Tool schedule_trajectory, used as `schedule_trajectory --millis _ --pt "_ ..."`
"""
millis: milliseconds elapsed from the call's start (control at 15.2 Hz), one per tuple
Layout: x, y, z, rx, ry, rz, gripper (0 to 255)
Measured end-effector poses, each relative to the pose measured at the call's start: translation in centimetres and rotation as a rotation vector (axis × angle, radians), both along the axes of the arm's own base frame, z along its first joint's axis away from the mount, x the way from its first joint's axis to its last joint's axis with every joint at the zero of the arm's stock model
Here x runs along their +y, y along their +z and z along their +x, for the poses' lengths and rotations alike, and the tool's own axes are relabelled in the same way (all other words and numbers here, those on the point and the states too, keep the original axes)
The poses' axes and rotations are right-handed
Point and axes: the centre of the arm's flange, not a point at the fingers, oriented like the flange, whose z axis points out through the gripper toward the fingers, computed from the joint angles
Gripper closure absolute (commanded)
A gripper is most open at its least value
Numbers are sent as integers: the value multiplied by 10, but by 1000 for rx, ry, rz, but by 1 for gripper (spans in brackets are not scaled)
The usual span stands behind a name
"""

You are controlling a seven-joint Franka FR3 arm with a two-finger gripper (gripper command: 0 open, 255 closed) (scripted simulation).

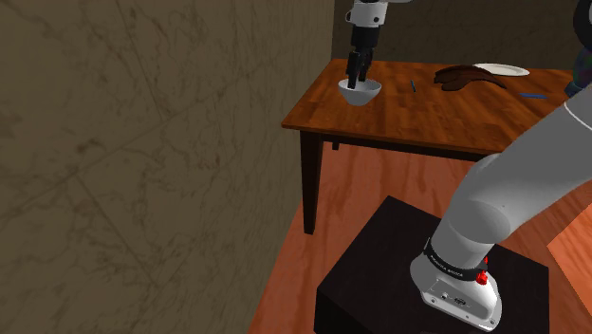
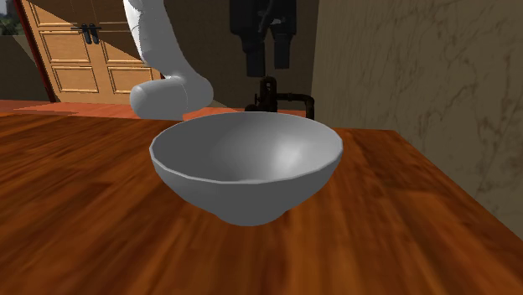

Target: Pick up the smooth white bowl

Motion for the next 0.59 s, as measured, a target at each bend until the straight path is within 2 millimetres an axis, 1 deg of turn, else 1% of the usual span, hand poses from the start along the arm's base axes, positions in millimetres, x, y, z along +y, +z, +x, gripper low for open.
schedule_trajectory --millis 132,264,330,528,594 --pt "-18 5 15 -9 14 3 0" --pt "-41 10 32 -17 28 6 0" --pt "-48 11 36 -20 33 7 0" --pt "-54 1 40 -22 38 7 0" --pt "-54 -4 41 -22 38 7 0"
